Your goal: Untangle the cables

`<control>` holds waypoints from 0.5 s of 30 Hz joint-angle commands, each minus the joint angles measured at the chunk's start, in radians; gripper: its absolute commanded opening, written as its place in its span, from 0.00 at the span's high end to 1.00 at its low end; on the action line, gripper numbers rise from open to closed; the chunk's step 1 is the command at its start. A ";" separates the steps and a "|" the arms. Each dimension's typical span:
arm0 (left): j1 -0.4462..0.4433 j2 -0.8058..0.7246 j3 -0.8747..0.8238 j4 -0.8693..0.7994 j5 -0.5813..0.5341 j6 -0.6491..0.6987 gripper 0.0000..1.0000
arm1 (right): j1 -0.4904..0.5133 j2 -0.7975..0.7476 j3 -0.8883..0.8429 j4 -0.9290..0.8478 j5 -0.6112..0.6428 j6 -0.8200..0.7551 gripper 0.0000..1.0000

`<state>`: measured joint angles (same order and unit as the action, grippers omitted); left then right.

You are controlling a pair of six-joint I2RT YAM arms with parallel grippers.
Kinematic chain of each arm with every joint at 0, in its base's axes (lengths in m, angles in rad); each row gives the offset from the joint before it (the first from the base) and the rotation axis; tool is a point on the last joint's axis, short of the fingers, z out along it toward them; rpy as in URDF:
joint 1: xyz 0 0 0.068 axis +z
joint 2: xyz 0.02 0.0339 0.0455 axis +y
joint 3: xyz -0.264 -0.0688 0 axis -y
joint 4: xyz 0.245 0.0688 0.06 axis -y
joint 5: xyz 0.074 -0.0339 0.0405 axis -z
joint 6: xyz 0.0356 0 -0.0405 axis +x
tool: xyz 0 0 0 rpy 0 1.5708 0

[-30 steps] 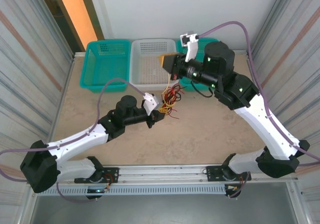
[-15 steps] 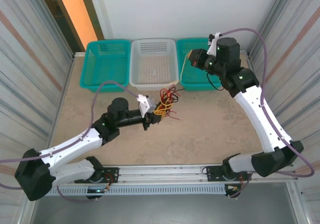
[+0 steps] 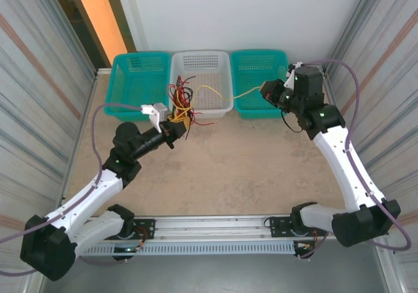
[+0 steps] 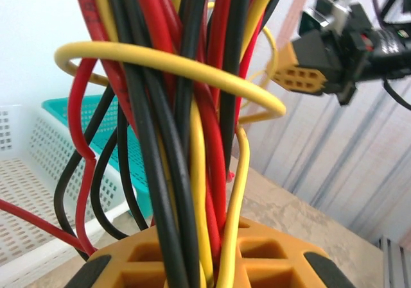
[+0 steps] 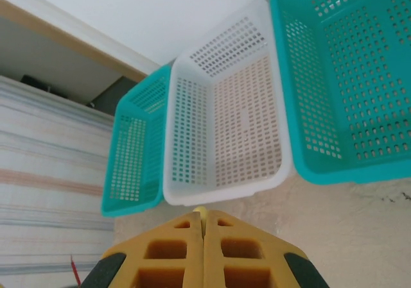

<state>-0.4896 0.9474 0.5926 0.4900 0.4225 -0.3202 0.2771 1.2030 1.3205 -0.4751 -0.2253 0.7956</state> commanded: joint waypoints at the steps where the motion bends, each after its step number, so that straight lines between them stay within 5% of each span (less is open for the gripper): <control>1: 0.011 -0.023 0.031 -0.007 -0.143 -0.057 1.00 | 0.000 -0.049 -0.022 -0.005 -0.016 0.011 1.00; 15: 0.060 0.066 0.100 -0.152 -0.254 -0.066 1.00 | 0.266 -0.203 -0.014 0.065 -0.068 -0.161 1.00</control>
<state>-0.4377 1.0084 0.6449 0.3614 0.2150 -0.3935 0.4969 1.0348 1.2530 -0.4599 -0.2619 0.7120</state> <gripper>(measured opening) 0.155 0.046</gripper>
